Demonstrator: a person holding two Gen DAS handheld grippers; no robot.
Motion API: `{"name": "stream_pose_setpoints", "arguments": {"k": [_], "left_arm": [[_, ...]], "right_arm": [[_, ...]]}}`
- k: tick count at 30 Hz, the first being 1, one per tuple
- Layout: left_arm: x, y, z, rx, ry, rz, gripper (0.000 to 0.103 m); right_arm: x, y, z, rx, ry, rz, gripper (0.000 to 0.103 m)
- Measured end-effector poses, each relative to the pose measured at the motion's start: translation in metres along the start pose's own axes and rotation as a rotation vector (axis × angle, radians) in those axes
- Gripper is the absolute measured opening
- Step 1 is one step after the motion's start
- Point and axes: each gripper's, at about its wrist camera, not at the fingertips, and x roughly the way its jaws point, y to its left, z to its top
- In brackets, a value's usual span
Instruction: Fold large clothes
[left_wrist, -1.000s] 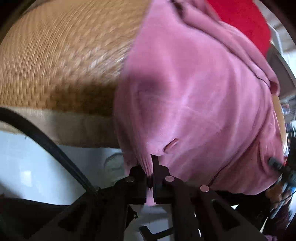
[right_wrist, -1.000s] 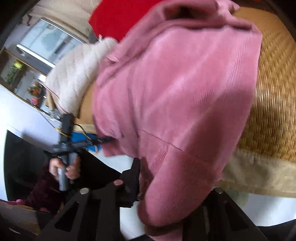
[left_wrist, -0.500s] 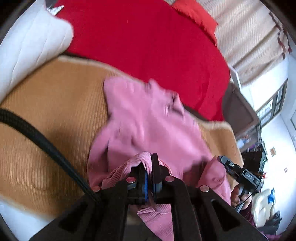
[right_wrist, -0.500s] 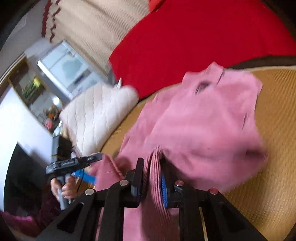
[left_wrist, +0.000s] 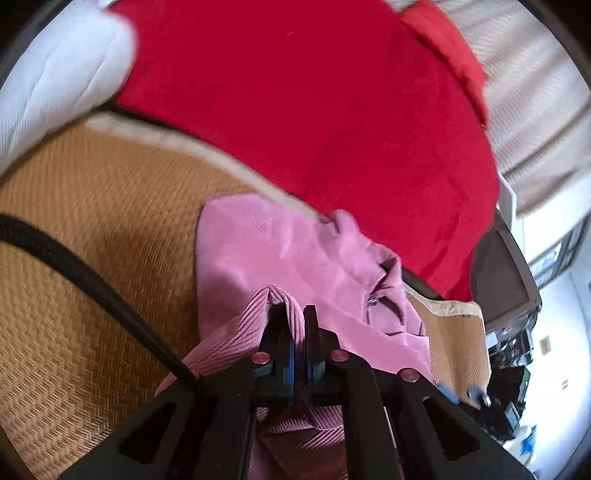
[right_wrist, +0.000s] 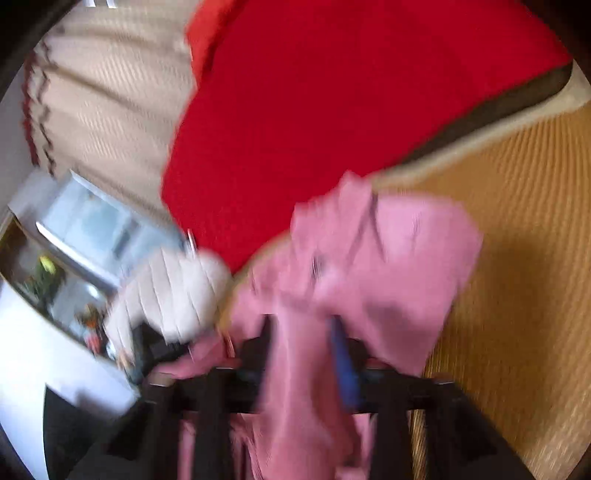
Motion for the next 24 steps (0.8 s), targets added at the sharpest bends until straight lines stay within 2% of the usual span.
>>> {"name": "stream_pose_setpoints", "arguments": {"k": [1,5,8,11,14,15,16,18,19,21,22,24], "left_arm": [[-0.003,-0.002,-0.001,0.013,-0.007,-0.004,0.004],[-0.006,0.000,-0.006,0.006,-0.009,0.002,0.004],[-0.017,0.000,-0.008,-0.010,-0.016,-0.002,0.004],[-0.029,0.000,-0.012,-0.009,-0.028,-0.006,0.004],[-0.035,-0.001,-0.015,-0.002,-0.032,0.007,0.004],[-0.037,-0.002,-0.017,0.000,-0.033,0.009,0.004],[-0.038,-0.002,-0.018,0.002,-0.034,0.010,0.004],[-0.043,-0.001,-0.019,0.007,-0.040,0.013,0.004],[-0.046,0.000,-0.020,0.006,-0.043,0.008,0.004],[-0.052,0.003,-0.021,0.003,-0.053,-0.005,0.004],[-0.055,0.005,-0.021,-0.002,-0.061,-0.019,0.004],[-0.059,0.010,-0.019,-0.026,-0.069,-0.046,0.004]], "right_arm": [[-0.003,0.003,-0.012,-0.008,0.007,0.011,0.083],[-0.024,0.014,-0.056,-0.017,0.003,0.087,0.083],[-0.034,0.025,-0.083,-0.010,0.026,0.191,0.083],[-0.009,0.027,-0.106,0.074,0.130,0.250,0.083],[0.025,0.025,-0.122,0.121,0.207,0.215,0.083],[0.039,0.023,-0.126,0.159,0.225,0.243,0.082],[0.049,0.021,-0.126,0.194,0.221,0.289,0.077],[0.063,0.027,-0.122,0.205,0.207,0.311,0.050],[0.067,0.032,-0.121,0.193,0.206,0.305,0.021],[0.069,0.051,-0.117,0.145,0.177,0.314,0.016],[0.064,0.064,-0.111,0.101,0.148,0.312,0.012],[0.048,0.079,-0.098,0.042,0.074,0.299,0.010]]}}
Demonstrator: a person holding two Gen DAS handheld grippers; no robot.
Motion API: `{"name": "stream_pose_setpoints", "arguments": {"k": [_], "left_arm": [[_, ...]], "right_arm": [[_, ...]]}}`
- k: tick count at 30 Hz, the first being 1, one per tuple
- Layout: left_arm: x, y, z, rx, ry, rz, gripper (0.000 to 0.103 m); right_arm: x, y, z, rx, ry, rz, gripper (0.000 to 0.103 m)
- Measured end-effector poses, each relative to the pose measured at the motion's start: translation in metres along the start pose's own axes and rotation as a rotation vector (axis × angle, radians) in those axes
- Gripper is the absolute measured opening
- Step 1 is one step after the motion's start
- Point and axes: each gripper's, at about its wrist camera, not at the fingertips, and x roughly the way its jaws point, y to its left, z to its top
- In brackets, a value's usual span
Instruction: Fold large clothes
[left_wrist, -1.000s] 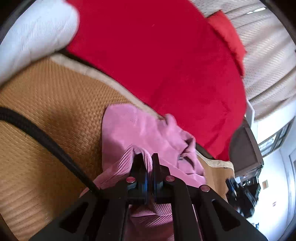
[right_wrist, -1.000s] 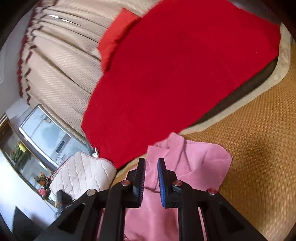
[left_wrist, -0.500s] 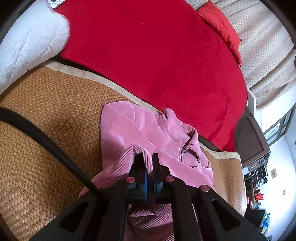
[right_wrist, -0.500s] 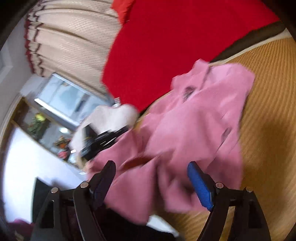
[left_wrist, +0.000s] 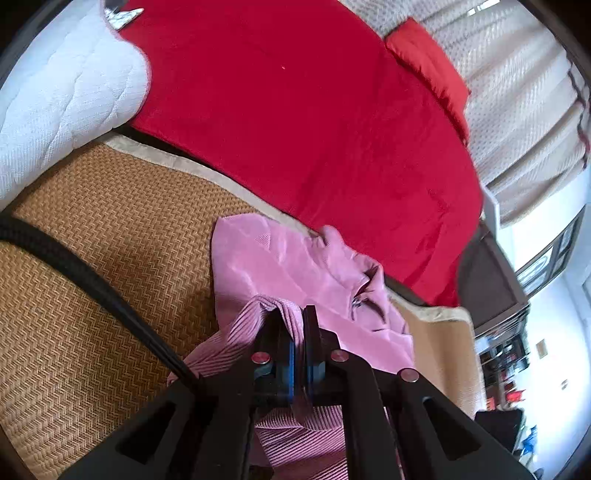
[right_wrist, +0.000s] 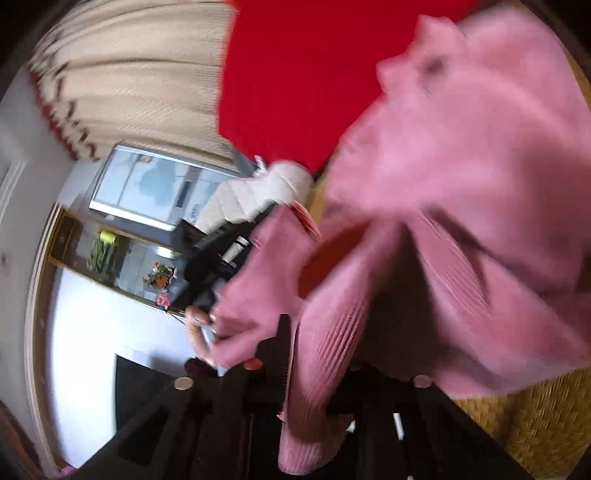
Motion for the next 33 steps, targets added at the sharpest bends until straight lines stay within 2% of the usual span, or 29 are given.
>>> {"name": "stream_pose_setpoints", "arguments": {"k": [1,4,7,8,9,10,11,12,13,15,16,17,18,19,20,21,22,24,27,29,31,32,33], "left_arm": [[-0.002,0.002,0.002,-0.015,-0.009,-0.014,0.004],[-0.008,0.004,0.016,-0.040,-0.110,-0.052,0.005],[0.002,0.009,0.036,-0.114,-0.187,-0.037,0.005],[0.007,0.010,0.040,-0.119,-0.207,-0.044,0.005],[0.015,0.011,0.044,-0.122,-0.232,-0.050,0.010],[0.024,0.012,0.046,-0.126,-0.240,-0.035,0.011],[0.037,0.012,0.049,-0.122,-0.220,0.011,0.011],[0.051,0.010,0.051,-0.099,-0.184,0.062,0.011],[0.067,0.007,0.052,-0.055,-0.149,0.155,0.012],[0.082,0.005,0.051,-0.001,-0.159,0.304,0.019],[0.085,0.006,0.051,0.003,-0.163,0.322,0.025],[0.087,0.009,0.052,-0.016,-0.159,0.317,0.029],[0.084,0.012,0.052,-0.051,-0.169,0.295,0.038],[0.078,0.014,0.052,-0.075,-0.205,0.276,0.046],[0.073,0.015,0.052,-0.090,-0.246,0.275,0.050],[0.065,0.014,0.051,-0.106,-0.302,0.291,0.059],[0.058,0.013,0.048,-0.120,-0.348,0.310,0.063],[0.046,0.008,0.045,-0.136,-0.394,0.304,0.063],[0.045,-0.007,0.038,-0.085,-0.348,0.306,0.063],[0.049,-0.022,0.031,-0.011,-0.320,0.353,0.063],[0.055,-0.036,0.022,0.058,-0.289,0.404,0.064],[0.055,-0.040,0.018,0.077,-0.281,0.417,0.064],[0.054,-0.042,0.015,0.090,-0.278,0.429,0.064]], "right_arm": [[-0.008,0.006,0.010,-0.019,-0.034,-0.004,0.009],[-0.032,0.018,0.049,-0.063,-0.180,-0.069,0.008],[-0.046,0.007,0.087,-0.051,-0.314,-0.140,0.008],[-0.054,-0.003,0.102,-0.037,-0.384,-0.177,0.008],[-0.064,-0.021,0.117,0.008,-0.456,-0.211,0.008],[-0.073,-0.042,0.130,0.064,-0.510,-0.236,0.008],[-0.080,-0.061,0.140,0.098,-0.536,-0.252,0.008],[-0.081,-0.077,0.147,0.123,-0.539,-0.278,0.008],[-0.078,-0.097,0.154,0.180,-0.513,-0.299,0.011],[-0.066,-0.134,0.161,0.359,-0.429,-0.303,0.013],[-0.065,-0.144,0.164,0.391,-0.416,-0.296,0.013],[-0.067,-0.146,0.166,0.388,-0.423,-0.294,0.013],[-0.070,-0.146,0.168,0.372,-0.431,-0.283,0.013],[-0.072,-0.143,0.171,0.360,-0.434,-0.275,0.013],[-0.074,-0.139,0.172,0.344,-0.438,-0.274,0.013],[-0.080,-0.133,0.173,0.308,-0.453,-0.274,0.013],[-0.084,-0.127,0.174,0.272,-0.472,-0.279,0.013],[-0.098,-0.121,0.174,0.245,-0.486,-0.274,0.013],[-0.114,-0.118,0.171,0.246,-0.498,-0.241,0.013],[-0.127,-0.111,0.163,0.226,-0.533,-0.217,0.013],[-0.145,-0.100,0.157,0.208,-0.609,-0.196,0.015],[-0.159,-0.090,0.153,0.195,-0.664,-0.195,0.039],[-0.167,-0.080,0.147,0.178,-0.701,-0.218,0.059]]}}
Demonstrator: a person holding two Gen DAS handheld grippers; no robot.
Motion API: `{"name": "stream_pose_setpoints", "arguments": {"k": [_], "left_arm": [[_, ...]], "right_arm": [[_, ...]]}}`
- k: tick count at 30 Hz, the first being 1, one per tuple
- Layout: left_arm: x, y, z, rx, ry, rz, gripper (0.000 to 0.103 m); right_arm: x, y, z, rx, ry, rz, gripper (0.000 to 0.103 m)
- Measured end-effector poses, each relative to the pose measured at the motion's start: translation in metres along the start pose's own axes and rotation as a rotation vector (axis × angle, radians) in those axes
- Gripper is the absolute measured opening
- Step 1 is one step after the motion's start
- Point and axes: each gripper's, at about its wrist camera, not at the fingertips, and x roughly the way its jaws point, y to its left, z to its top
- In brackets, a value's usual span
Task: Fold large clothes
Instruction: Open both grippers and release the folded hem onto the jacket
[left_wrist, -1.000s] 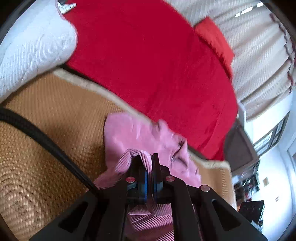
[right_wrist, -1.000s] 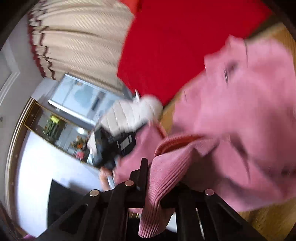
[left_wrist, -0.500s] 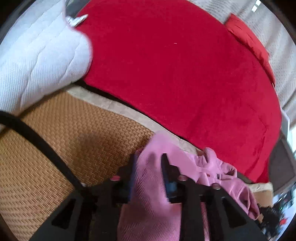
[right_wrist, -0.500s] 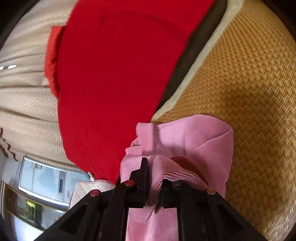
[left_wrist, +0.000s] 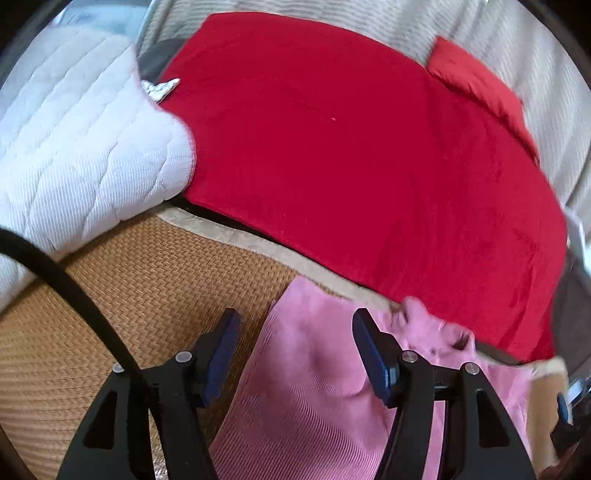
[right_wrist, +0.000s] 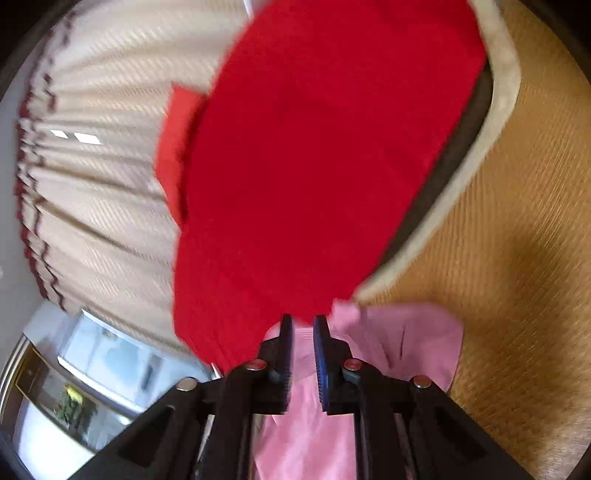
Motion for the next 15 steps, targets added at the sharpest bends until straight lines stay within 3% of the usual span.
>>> {"name": "stream_pose_setpoints", "arguments": {"k": [1,2,5,6,7,10,14,15], "left_arm": [[-0.004,-0.001,-0.004,0.009,-0.001,0.008,0.064],[-0.008,-0.002,-0.006,0.009,0.002,0.012,0.064],[-0.015,-0.009,-0.011,0.018,0.026,-0.010,0.064],[-0.016,-0.010,-0.012,0.036,0.027,-0.004,0.066],[-0.018,-0.012,-0.015,0.057,0.026,0.013,0.072],[-0.005,-0.014,-0.021,0.120,0.047,0.087,0.074],[0.039,0.008,-0.029,0.184,0.175,0.279,0.074],[0.049,0.016,-0.031,0.171,0.218,0.281,0.076]], "right_arm": [[-0.010,0.008,-0.001,-0.042,-0.024,-0.029,0.096],[-0.016,0.018,-0.004,-0.101,-0.030,-0.049,0.097],[0.003,0.052,-0.037,-0.303,0.120,-0.099,0.092],[0.018,0.061,-0.056,-0.364,0.206,-0.123,0.087],[0.030,0.066,-0.073,-0.408,0.274,-0.137,0.073],[0.055,0.070,-0.108,-0.486,0.380,-0.195,0.070],[0.086,0.048,-0.127,-0.574,0.463,-0.410,0.067],[0.091,0.037,-0.124,-0.554,0.471,-0.458,0.066]]}}
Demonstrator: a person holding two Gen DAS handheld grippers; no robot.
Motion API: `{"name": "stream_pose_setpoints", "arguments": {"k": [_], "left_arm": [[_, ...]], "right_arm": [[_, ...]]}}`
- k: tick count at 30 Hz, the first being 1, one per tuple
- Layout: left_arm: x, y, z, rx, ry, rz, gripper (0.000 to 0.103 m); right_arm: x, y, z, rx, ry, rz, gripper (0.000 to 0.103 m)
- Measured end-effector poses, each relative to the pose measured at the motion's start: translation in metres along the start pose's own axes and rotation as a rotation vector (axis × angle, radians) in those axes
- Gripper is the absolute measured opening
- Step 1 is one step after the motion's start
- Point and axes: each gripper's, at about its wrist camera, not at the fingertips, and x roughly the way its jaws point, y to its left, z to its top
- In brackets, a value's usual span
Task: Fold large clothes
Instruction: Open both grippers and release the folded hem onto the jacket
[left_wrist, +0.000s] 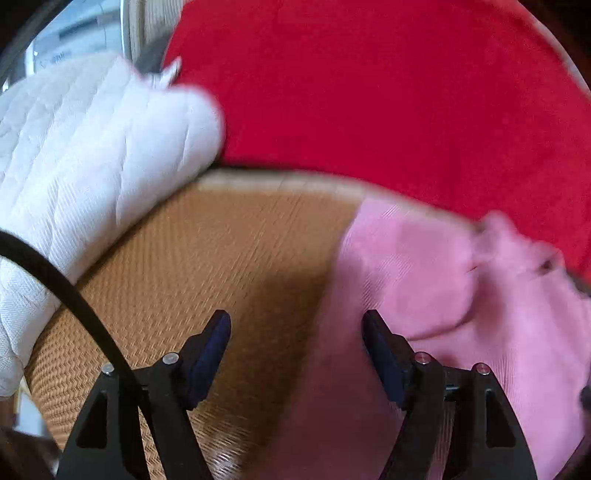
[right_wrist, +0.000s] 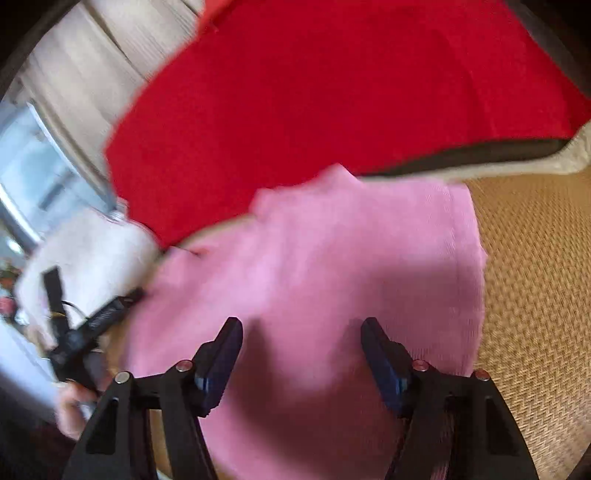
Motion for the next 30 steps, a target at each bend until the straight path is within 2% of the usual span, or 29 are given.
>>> {"name": "stream_pose_setpoints", "arguments": {"k": [1,4,7,9,11,14,16,18,20,23,24,26,30], "left_arm": [[0.007,0.007,0.000,-0.030,0.022,-0.035,0.076],[-0.004,0.016,0.006,-0.092,-0.011,-0.087,0.076],[-0.020,0.015,0.013,-0.097,-0.077,-0.104,0.076],[-0.028,0.008,0.021,-0.105,-0.104,-0.150,0.076],[-0.033,-0.005,0.028,-0.100,-0.115,-0.202,0.076],[-0.026,-0.032,0.030,-0.060,-0.076,-0.247,0.078],[-0.011,-0.051,0.033,-0.030,-0.008,-0.243,0.078],[0.017,-0.068,0.040,0.046,0.111,-0.189,0.078],[0.032,-0.076,0.047,0.058,0.147,-0.153,0.078],[0.044,-0.069,0.059,0.011,0.130,-0.124,0.078],[0.049,-0.065,0.062,-0.002,0.123,-0.107,0.082],[0.061,-0.057,0.065,-0.027,0.109,-0.141,0.084],[0.059,-0.057,0.063,-0.031,0.074,-0.150,0.084]], "right_arm": [[0.005,-0.008,0.002,0.026,0.009,-0.003,0.062],[0.000,-0.022,0.008,0.096,0.002,0.033,0.054],[-0.018,-0.021,0.014,0.120,-0.080,0.089,0.055],[-0.024,-0.017,0.019,0.121,-0.118,0.135,0.056],[-0.024,-0.010,0.021,0.111,-0.123,0.189,0.056],[-0.008,-0.005,0.022,0.109,-0.092,0.252,0.056],[0.003,0.000,0.025,0.103,-0.072,0.247,0.056],[0.016,0.000,0.026,0.103,-0.060,0.239,0.056],[0.022,-0.004,0.026,0.119,-0.059,0.247,0.056],[0.027,-0.018,0.027,0.146,-0.063,0.248,0.056],[0.028,-0.022,0.027,0.148,-0.065,0.240,0.056],[0.032,-0.024,0.030,0.153,-0.070,0.236,0.056],[0.033,-0.028,0.033,0.154,-0.086,0.229,0.056]]}}
